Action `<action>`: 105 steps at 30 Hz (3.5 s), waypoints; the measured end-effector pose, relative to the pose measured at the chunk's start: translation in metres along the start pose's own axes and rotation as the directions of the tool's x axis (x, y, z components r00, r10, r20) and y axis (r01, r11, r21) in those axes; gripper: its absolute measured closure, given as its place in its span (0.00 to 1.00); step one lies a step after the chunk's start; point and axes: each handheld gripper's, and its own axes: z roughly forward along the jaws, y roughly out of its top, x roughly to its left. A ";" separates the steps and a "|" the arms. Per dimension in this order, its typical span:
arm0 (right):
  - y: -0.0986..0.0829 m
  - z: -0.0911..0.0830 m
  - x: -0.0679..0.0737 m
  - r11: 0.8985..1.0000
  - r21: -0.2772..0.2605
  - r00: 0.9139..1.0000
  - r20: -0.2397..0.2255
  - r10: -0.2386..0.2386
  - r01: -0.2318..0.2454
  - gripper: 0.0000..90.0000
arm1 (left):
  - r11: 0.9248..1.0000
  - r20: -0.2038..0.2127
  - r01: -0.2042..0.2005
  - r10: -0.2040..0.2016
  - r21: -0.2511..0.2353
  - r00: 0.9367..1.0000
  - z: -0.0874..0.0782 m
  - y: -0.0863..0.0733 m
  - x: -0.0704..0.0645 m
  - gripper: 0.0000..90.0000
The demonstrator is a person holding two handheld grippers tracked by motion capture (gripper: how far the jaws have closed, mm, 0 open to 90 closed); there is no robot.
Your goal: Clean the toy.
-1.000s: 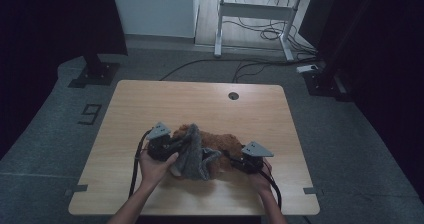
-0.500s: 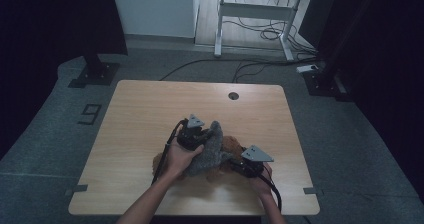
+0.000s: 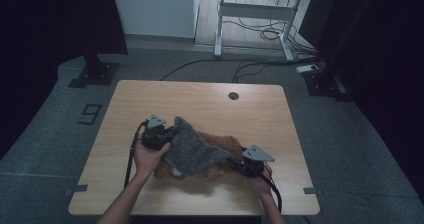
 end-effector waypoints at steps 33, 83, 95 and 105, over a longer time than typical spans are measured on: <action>0.000 0.004 -0.001 0.993 -0.052 0.995 0.028 -0.100 0.101 0.38 | 0.976 0.176 -0.210 0.199 0.050 0.964 0.072 0.035 -0.122 0.92; 0.004 -0.001 -0.025 0.970 0.172 0.978 -0.092 0.187 -0.170 0.51 | 0.996 0.063 0.086 -0.088 0.032 0.994 -0.002 -0.010 0.022 0.93; 0.003 0.002 -0.003 0.996 0.055 0.994 0.079 -0.077 0.073 0.57 | 1.000 0.197 0.008 -0.003 -0.023 0.980 0.018 0.042 -0.049 0.92; -0.005 -0.005 -0.002 0.993 0.006 0.990 0.074 -0.117 0.117 0.51 | 0.997 0.195 -0.050 0.036 0.065 0.980 0.037 0.027 -0.059 0.93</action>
